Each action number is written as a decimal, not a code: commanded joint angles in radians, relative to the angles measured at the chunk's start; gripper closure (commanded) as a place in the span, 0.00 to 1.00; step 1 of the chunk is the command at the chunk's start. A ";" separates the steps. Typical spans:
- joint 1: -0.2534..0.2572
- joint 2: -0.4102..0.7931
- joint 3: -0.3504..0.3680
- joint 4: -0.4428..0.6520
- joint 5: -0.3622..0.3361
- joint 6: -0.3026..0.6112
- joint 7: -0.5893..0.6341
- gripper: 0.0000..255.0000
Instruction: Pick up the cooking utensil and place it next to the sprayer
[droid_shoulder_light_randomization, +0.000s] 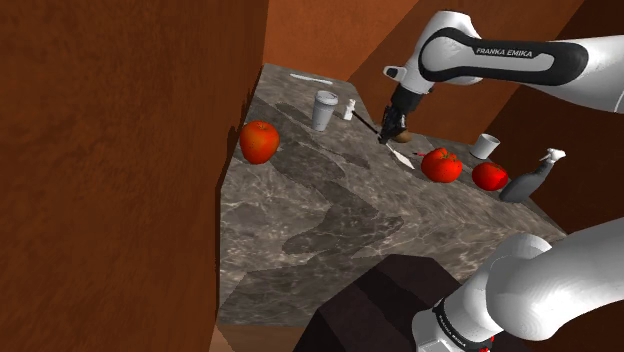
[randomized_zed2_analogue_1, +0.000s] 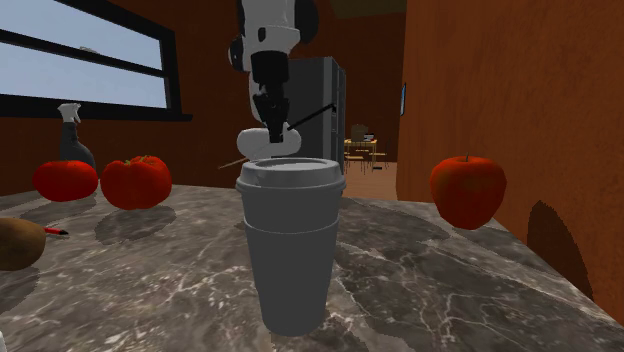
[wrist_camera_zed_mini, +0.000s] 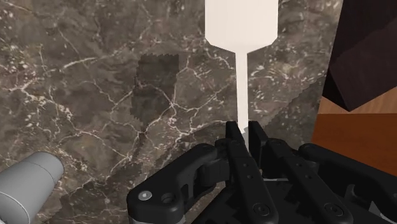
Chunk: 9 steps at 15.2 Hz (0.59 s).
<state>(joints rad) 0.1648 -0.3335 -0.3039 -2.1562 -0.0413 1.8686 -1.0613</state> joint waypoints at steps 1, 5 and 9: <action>0.001 -0.002 0.003 0.028 0.001 -0.030 0.003 1.00; 0.003 -0.002 0.006 0.081 0.002 -0.083 0.005 1.00; 0.005 0.002 0.008 0.138 0.004 -0.137 0.006 1.00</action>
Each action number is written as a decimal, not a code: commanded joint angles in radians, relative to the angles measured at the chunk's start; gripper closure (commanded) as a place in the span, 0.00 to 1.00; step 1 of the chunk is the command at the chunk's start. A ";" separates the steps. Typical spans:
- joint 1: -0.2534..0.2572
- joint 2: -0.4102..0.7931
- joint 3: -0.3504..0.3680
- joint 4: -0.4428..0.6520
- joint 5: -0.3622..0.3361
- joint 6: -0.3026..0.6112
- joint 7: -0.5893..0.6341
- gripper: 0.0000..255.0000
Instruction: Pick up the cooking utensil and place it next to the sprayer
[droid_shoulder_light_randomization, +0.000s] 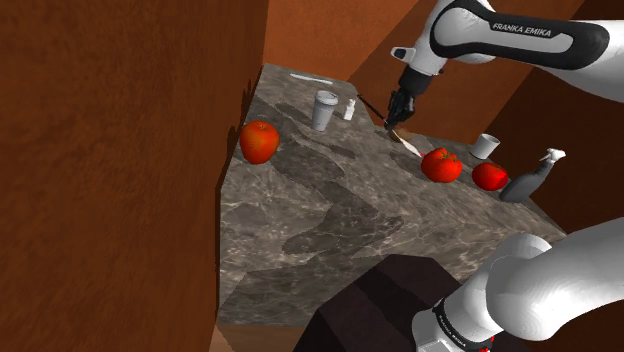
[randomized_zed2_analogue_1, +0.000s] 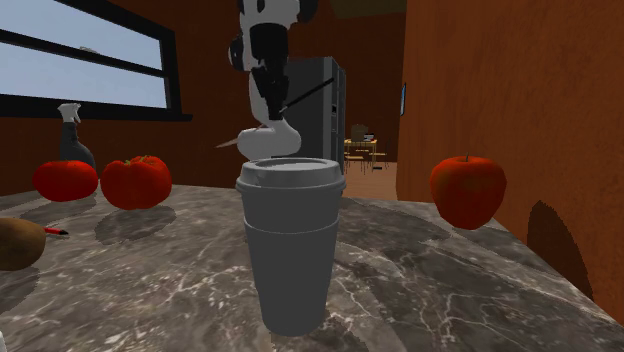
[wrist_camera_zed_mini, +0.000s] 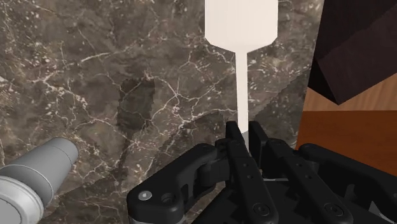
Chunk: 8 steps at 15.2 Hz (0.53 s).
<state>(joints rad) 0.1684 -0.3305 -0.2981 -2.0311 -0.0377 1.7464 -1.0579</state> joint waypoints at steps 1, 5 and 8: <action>0.001 0.000 0.003 0.028 0.001 -0.028 0.003 1.00; 0.003 0.008 0.004 0.089 0.004 -0.081 0.003 1.00; 0.005 0.017 0.005 0.138 0.006 -0.122 0.003 1.00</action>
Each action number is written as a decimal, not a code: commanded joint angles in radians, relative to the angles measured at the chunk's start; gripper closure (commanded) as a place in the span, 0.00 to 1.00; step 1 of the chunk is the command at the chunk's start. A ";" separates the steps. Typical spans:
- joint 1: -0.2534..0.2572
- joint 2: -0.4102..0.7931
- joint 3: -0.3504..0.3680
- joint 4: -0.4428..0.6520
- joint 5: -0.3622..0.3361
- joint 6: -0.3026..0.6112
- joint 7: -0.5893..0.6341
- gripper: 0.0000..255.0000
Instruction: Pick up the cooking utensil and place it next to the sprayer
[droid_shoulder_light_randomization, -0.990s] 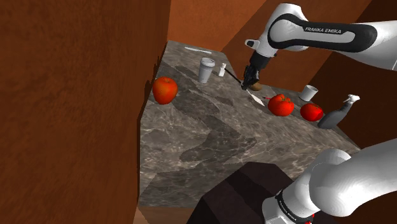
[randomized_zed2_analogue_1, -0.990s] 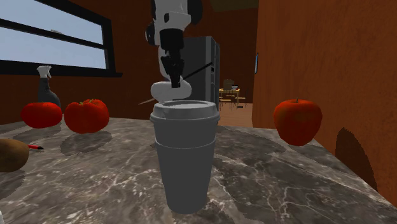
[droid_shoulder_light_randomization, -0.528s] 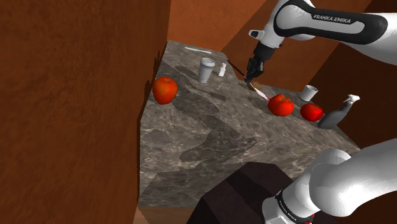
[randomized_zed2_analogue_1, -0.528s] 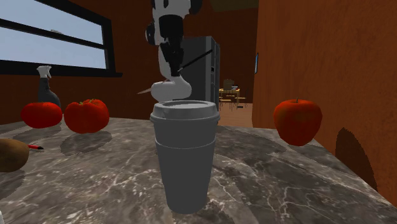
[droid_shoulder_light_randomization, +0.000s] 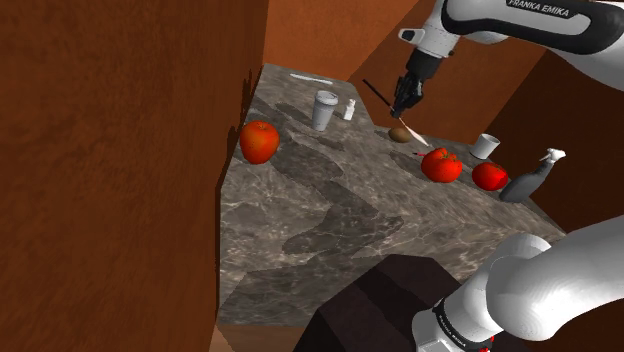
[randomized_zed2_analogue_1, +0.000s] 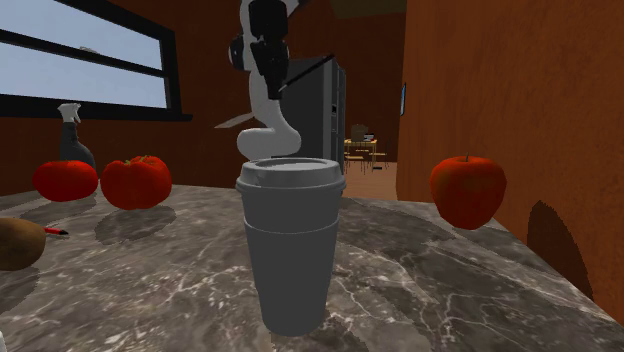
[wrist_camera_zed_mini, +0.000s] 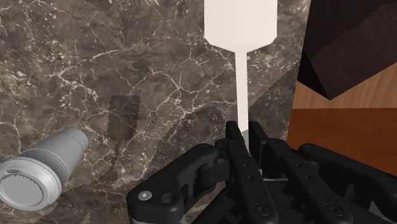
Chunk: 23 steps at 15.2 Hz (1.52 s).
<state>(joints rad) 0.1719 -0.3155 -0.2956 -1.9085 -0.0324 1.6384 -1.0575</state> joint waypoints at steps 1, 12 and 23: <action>0.002 0.005 0.002 0.032 0.002 -0.027 0.002 1.00; 0.007 0.058 -0.001 0.236 0.016 -0.180 -0.003 1.00; -0.064 -0.072 -0.108 0.168 -0.055 -0.234 -0.176 1.00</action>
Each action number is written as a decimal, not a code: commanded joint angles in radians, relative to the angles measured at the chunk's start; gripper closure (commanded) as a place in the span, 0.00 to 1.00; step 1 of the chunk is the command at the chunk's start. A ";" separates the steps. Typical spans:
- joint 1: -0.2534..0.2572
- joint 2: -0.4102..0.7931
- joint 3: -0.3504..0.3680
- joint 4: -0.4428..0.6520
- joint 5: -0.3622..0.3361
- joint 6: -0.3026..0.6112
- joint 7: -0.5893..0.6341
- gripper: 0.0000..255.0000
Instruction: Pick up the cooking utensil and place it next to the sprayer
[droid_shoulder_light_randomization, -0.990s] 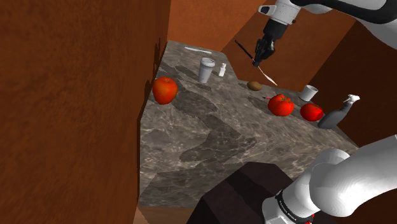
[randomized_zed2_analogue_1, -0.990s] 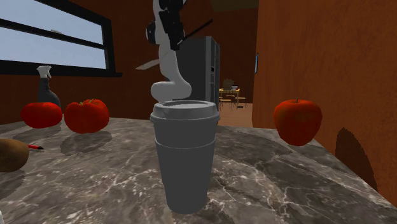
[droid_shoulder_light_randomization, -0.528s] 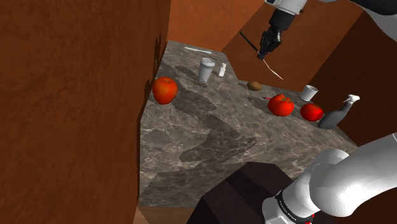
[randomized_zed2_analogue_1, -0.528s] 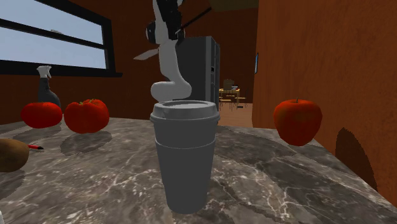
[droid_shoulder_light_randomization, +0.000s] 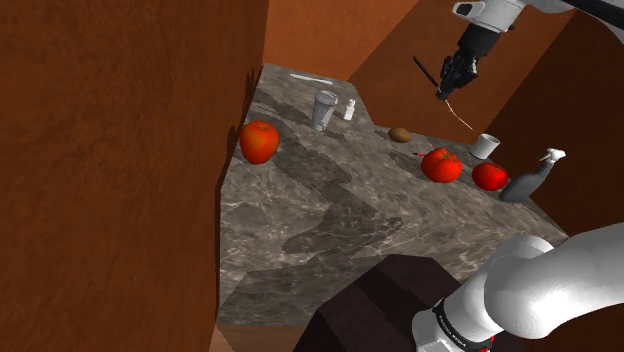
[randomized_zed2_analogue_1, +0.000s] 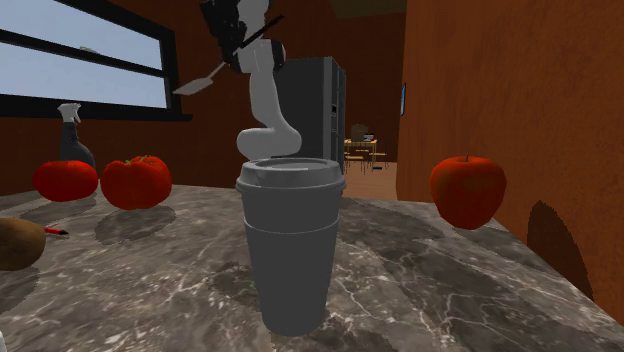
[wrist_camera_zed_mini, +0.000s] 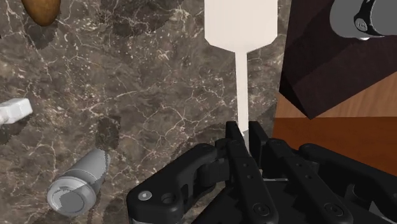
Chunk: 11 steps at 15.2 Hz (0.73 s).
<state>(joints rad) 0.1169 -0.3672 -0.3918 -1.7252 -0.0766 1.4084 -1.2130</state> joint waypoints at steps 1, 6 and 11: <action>-0.017 -0.032 -0.025 -0.021 -0.020 -0.008 -0.041 1.00; -0.053 -0.073 -0.099 -0.031 -0.063 -0.029 -0.151 1.00; -0.083 -0.088 -0.185 -0.012 -0.104 -0.049 -0.270 1.00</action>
<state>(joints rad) 0.0356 -0.4684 -0.5539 -1.7595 -0.1773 1.3662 -1.4537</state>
